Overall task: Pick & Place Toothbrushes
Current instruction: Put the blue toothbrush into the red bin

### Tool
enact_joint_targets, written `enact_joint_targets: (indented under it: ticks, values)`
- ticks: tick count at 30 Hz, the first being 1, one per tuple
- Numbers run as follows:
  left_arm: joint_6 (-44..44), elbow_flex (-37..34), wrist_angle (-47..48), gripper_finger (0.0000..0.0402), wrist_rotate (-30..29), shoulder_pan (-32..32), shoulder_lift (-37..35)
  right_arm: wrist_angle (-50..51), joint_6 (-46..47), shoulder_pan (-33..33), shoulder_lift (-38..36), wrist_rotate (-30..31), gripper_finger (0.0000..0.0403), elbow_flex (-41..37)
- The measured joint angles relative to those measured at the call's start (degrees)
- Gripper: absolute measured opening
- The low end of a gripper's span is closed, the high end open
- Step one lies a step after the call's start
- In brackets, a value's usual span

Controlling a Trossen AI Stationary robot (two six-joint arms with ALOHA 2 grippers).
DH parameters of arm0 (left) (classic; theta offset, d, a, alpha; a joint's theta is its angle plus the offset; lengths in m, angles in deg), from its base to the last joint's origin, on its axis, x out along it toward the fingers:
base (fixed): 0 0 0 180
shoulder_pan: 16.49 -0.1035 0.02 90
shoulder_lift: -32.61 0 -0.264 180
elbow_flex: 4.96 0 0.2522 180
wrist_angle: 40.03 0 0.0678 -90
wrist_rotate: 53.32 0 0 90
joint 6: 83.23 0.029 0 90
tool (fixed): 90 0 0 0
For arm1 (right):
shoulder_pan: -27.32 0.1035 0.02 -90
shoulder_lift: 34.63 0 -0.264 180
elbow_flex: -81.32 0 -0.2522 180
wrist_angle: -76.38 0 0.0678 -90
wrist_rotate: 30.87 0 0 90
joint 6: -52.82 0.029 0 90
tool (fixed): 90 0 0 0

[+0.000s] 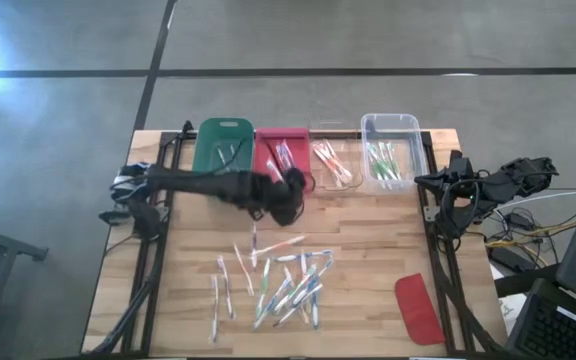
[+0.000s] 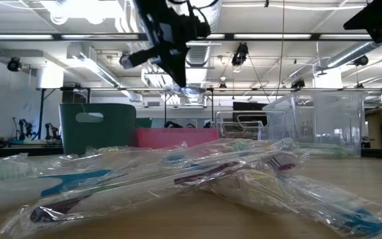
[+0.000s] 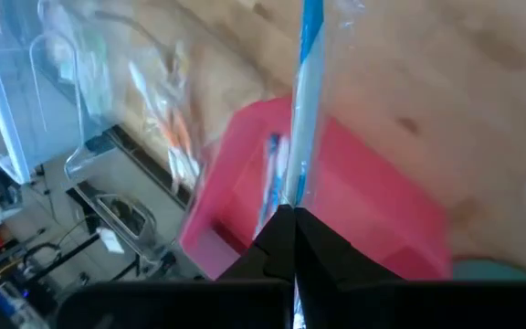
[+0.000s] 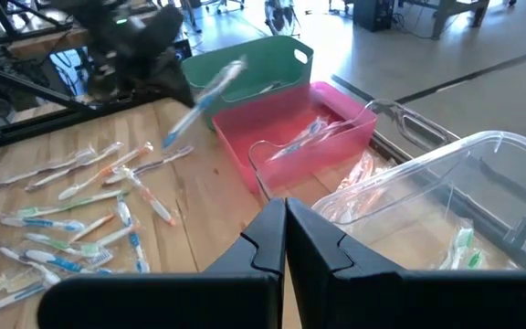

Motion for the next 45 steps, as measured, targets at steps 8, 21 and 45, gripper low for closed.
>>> enact_joint_targets:
  ticks: [8,21,45]
  values:
    - [7.05,0.00,-4.06,0.0000,7.09,-10.28,-0.02,0.00,0.00,0.02,0.00,0.00,0.0009,0.00]
    - [17.20,-0.30,-8.21,0.0000,13.77,-18.75,1.92,0.00,0.00,0.02,0.00,0.00,0.0009,0.00]
    - [21.82,-0.28,-14.23,0.0002,19.65,-24.96,11.19,0.00,0.00,0.00,0.02,0.00,0.0008,0.00]
